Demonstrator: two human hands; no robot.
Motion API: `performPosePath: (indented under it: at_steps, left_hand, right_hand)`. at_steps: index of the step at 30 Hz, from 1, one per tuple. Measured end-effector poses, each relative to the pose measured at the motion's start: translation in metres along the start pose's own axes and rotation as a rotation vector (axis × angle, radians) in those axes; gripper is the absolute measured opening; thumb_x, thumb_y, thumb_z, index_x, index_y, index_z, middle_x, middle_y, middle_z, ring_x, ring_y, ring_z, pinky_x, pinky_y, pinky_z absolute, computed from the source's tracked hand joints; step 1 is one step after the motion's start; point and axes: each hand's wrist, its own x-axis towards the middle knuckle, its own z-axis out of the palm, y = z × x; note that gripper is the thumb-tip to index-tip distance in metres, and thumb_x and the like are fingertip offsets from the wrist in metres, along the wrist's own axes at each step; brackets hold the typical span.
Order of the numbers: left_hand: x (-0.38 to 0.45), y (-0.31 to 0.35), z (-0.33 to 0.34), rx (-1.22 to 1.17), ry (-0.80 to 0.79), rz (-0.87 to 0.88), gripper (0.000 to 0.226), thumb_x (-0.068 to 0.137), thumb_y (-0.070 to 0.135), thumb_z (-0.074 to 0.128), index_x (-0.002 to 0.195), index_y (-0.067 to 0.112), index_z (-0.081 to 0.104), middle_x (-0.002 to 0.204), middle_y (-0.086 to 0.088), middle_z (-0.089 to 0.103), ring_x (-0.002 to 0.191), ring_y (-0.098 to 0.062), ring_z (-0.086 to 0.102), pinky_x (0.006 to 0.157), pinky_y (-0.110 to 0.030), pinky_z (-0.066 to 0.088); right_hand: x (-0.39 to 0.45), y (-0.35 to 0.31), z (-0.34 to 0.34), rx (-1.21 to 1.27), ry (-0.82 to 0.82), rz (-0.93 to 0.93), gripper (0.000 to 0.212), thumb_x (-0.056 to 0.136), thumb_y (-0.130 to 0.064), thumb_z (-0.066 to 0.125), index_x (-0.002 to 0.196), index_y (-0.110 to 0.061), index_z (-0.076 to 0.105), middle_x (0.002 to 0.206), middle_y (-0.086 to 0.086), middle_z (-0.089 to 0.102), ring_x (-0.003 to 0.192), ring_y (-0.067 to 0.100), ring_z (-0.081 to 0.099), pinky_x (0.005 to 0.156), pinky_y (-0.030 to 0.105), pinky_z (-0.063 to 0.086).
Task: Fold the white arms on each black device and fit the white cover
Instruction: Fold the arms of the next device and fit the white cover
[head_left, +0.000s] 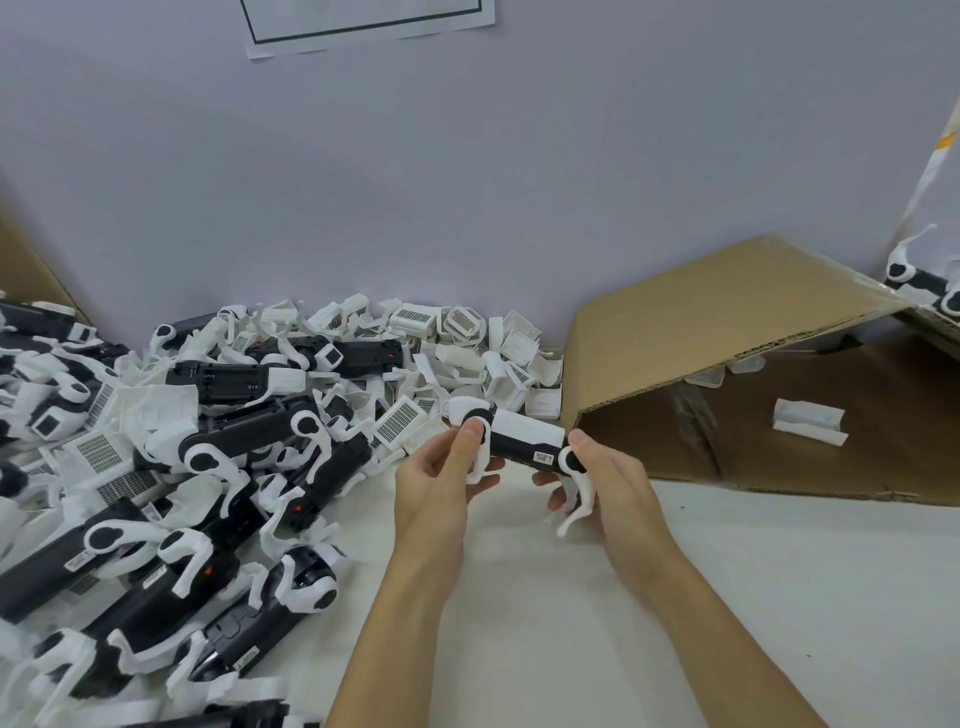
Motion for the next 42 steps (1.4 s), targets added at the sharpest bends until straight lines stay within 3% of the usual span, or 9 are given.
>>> performPosePath:
  at_steps: [7,12,15,19,28,33,35,39,42]
  left_hand:
    - [0.0,-0.002,0.003,-0.074,0.074,-0.063,0.051,0.068,0.051,0.073,0.104,0.014,0.076,0.11,-0.003,0.073,0.11,-0.019,0.068,0.085,-0.035,0.058]
    - [-0.002,-0.003,0.007,-0.042,0.079,-0.184,0.051,0.084,0.051,0.067,0.091,0.001,0.071,0.085,-0.015,0.075,0.074,-0.025,0.075,0.061,-0.028,0.058]
    - [-0.004,0.001,0.011,-0.07,-0.056,-0.189,0.041,0.08,0.047,0.065,0.079,0.009,0.079,0.082,-0.014,0.076,0.071,-0.02,0.073,0.058,-0.024,0.055]
    - [-0.005,0.0,0.011,-0.149,0.008,-0.195,0.04,0.075,0.034,0.072,0.097,0.001,0.075,0.097,-0.021,0.075,0.08,-0.026,0.074,0.066,-0.03,0.06]
    - [-0.007,-0.001,0.009,0.115,0.131,-0.044,0.037,0.064,0.056,0.075,0.074,0.021,0.08,0.075,-0.006,0.077,0.068,-0.014,0.073,0.064,-0.022,0.054]
    - [-0.004,0.002,0.01,0.026,0.248,0.007,0.051,0.103,0.037,0.048,0.076,0.001,0.073,0.074,-0.015,0.075,0.07,-0.026,0.074,0.074,-0.033,0.055]
    - [-0.004,0.004,0.004,-0.004,0.368,0.063,0.045,0.104,0.025,0.044,0.074,0.001,0.068,0.067,-0.012,0.073,0.063,-0.024,0.07,0.07,-0.031,0.052]
    - [-0.001,0.01,-0.008,-0.078,0.502,0.07,0.029,0.093,0.011,0.044,0.073,0.005,0.065,0.057,-0.005,0.068,0.06,-0.022,0.061,0.064,-0.027,0.046]
    - [0.001,0.01,-0.01,-0.112,0.517,0.039,0.025,0.089,0.009,0.043,0.075,0.006,0.064,0.057,-0.003,0.068,0.059,-0.02,0.059,0.065,-0.029,0.046]
  right_hand:
    - [-0.001,0.007,0.006,-0.071,0.179,-0.342,0.034,0.081,-0.031,0.069,0.11,-0.013,0.07,0.097,0.003,0.074,0.088,0.025,0.071,0.074,0.032,0.058]
    - [-0.001,0.013,0.011,-0.379,0.239,-0.665,0.048,0.076,-0.025,0.08,0.119,-0.021,0.06,0.115,-0.012,0.065,0.11,0.011,0.062,0.09,0.016,0.046]
    - [0.0,0.019,0.013,-0.474,0.109,-0.731,0.054,0.073,-0.021,0.082,0.121,-0.025,0.056,0.118,-0.011,0.061,0.112,0.014,0.061,0.093,0.032,0.05]
    - [-0.001,0.023,0.017,-0.55,0.071,-0.639,0.058,0.072,-0.028,0.082,0.121,-0.034,0.052,0.124,-0.017,0.055,0.12,0.011,0.055,0.097,0.045,0.048]
    - [-0.006,0.027,0.023,-0.762,0.063,-0.481,0.072,0.078,-0.06,0.059,0.142,-0.034,0.04,0.125,-0.018,0.05,0.108,0.001,0.056,0.086,0.021,0.05]
    - [-0.001,0.023,0.025,-0.379,0.222,-0.26,0.016,0.094,-0.037,0.061,0.107,-0.04,0.069,0.089,-0.006,0.066,0.077,0.015,0.066,0.067,0.032,0.056]
    - [0.001,0.018,0.026,-0.209,0.257,-0.061,0.019,0.095,-0.041,0.059,0.095,-0.028,0.073,0.072,-0.001,0.066,0.059,0.021,0.067,0.052,0.03,0.053]
    - [0.005,0.003,0.034,0.306,0.224,0.415,0.033,0.096,-0.036,0.061,0.098,-0.004,0.069,0.077,0.016,0.063,0.055,0.033,0.069,0.05,0.034,0.056]
    - [0.012,-0.019,0.043,0.575,0.14,0.474,0.026,0.096,-0.027,0.06,0.102,-0.002,0.064,0.095,0.022,0.062,0.061,0.035,0.07,0.047,0.029,0.056]
